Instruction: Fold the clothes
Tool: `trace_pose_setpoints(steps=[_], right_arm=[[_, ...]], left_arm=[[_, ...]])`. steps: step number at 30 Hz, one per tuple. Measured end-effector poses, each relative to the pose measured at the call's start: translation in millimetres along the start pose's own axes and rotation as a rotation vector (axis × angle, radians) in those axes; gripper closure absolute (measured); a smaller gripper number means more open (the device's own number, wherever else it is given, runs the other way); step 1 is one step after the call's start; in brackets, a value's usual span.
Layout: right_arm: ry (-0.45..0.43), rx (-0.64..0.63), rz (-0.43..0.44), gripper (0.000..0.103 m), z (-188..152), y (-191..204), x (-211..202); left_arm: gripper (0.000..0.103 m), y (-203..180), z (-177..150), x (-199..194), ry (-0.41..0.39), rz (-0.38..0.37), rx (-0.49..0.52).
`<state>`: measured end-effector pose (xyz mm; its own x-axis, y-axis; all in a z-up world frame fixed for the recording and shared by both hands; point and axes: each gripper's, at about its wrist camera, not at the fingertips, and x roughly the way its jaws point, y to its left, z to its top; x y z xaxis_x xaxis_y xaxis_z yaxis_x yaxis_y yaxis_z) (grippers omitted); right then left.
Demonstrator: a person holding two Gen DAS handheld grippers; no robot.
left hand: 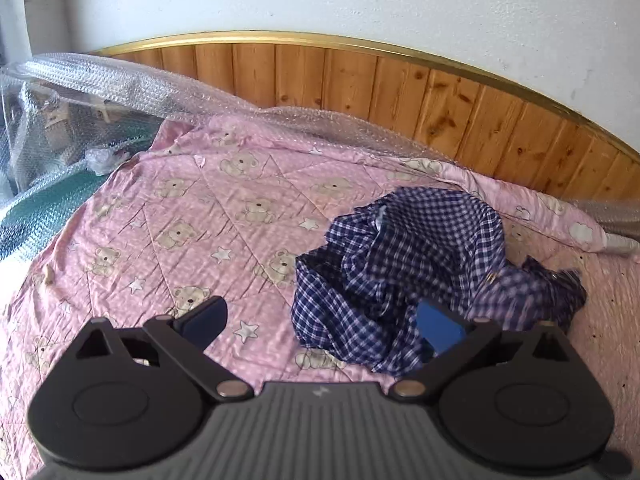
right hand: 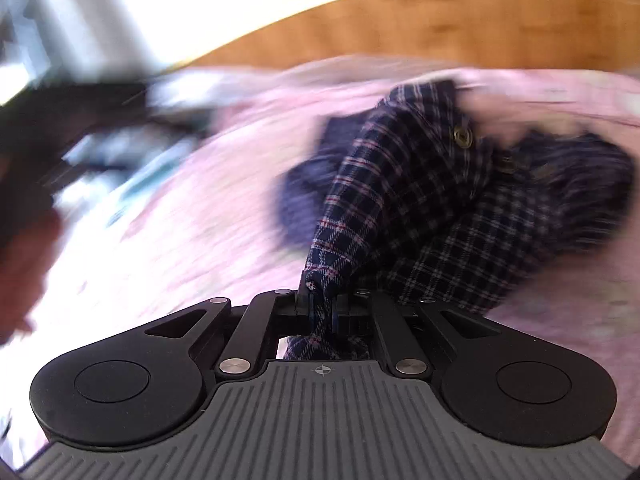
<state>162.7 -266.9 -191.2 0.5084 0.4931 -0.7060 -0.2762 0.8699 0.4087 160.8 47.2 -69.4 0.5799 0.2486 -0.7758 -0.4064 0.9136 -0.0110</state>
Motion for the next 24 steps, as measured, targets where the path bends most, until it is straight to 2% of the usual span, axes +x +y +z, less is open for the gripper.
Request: trace_pose_setpoints(steps=[2, 3, 4, 6, 8, 9, 10, 14, 15, 17, 18, 19, 24], right_arm=[[0.022, -0.001, 0.065, 0.089, -7.9, -5.0, 0.7], [0.033, -0.001, 0.098, 0.065, -11.9, -7.4, 1.0], [0.044, -0.001, 0.131, 0.047, -15.8, -9.9, 1.3], [0.066, -0.002, 0.196, 0.039, -23.7, -14.9, 2.0], [-0.011, 0.132, 0.160, 0.027, -21.9, -55.9, -21.2], [-0.056, 0.211, 0.127, 0.017, -19.2, -78.7, -28.4], [-0.103, 0.292, 0.092, 0.014, -16.0, -101.8, -33.9], [-0.165, 0.429, -0.037, 0.014, 3.3, -156.0, -8.3], [-0.163, 0.432, -0.045, 0.014, 8.3, -161.6, 1.7], [-0.152, 0.440, -0.048, 0.020, 18.7, -173.1, 21.2], [-0.156, 0.441, -0.036, 0.043, 23.3, -172.8, 19.0], [-0.164, 0.439, -0.018, 0.083, 27.7, -170.2, 12.4], [-0.206, 0.432, 0.068, 0.095, 49.6, -157.2, -20.6]], left_arm=[[0.000, 2.1, 3.5, 4.8, 0.009, 0.019, -0.008], [0.000, -1.5, 2.0, 5.9, 0.016, 0.022, 0.011], [0.000, -6.1, -0.2, 6.6, 0.022, 0.023, 0.034], [0.000, -20.1, -7.0, 4.8, 0.026, 0.011, 0.086], [0.000, -37.1, -15.8, 2.9, 0.028, -0.009, 0.136], [0.000, -45.6, -20.3, 2.0, 0.029, -0.019, 0.162], [0.000, -55.4, -24.5, 0.1, 0.024, -0.036, 0.189], [0.000, -95.5, -41.0, -8.2, -0.005, -0.107, 0.302], [0.000, -105.5, -45.2, -10.3, -0.012, -0.125, 0.330], [0.000, -126.0, -54.5, -15.2, -0.032, -0.163, 0.398], [0.000, -134.2, -59.2, -17.2, -0.046, -0.179, 0.434], [0.000, -143.2, -64.4, -18.7, -0.063, -0.191, 0.474], [0.000, -183.3, -90.0, -13.7, -0.129, -0.230, 0.621]])
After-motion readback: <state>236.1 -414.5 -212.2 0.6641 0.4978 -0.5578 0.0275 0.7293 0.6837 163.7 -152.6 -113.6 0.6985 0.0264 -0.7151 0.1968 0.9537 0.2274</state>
